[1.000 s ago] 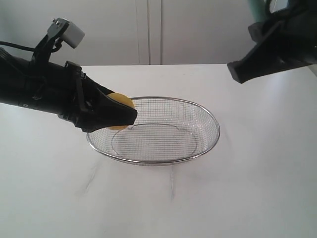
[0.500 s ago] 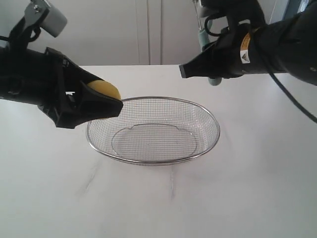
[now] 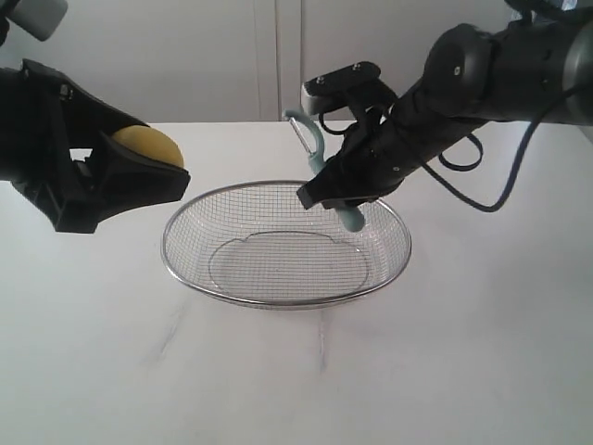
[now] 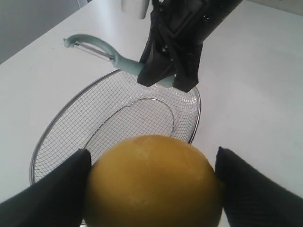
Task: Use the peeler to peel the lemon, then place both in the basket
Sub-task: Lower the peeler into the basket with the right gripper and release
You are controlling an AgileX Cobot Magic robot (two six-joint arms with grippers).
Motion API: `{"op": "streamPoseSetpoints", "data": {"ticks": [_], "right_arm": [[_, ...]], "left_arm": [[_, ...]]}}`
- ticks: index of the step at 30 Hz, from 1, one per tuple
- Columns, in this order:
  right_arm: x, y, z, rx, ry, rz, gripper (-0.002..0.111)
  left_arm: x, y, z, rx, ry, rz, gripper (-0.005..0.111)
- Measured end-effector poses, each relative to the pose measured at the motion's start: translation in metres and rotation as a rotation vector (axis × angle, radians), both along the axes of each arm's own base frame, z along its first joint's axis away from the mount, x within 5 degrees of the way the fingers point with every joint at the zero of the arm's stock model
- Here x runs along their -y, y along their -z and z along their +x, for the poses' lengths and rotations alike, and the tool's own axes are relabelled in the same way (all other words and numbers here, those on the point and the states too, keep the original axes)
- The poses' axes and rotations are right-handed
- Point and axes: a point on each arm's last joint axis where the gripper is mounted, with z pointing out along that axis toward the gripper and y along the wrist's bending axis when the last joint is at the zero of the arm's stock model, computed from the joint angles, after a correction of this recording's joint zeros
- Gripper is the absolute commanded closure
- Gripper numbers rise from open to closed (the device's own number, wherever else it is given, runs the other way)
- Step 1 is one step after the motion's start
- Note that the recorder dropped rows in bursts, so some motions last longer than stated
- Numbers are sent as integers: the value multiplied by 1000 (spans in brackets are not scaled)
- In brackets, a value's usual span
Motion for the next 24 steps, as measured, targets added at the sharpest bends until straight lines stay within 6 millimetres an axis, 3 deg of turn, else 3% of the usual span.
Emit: {"op": "streamPoseSetpoints", "data": {"ticks": [13,24], "right_arm": [[-7,52,14,-106,0,-50,108],[-8,73,19,-134,3,-70,108]], "left_arm": [[0,1,-1,-8,10,3,107],[0,0,-1,-11,11,0,107]]}}
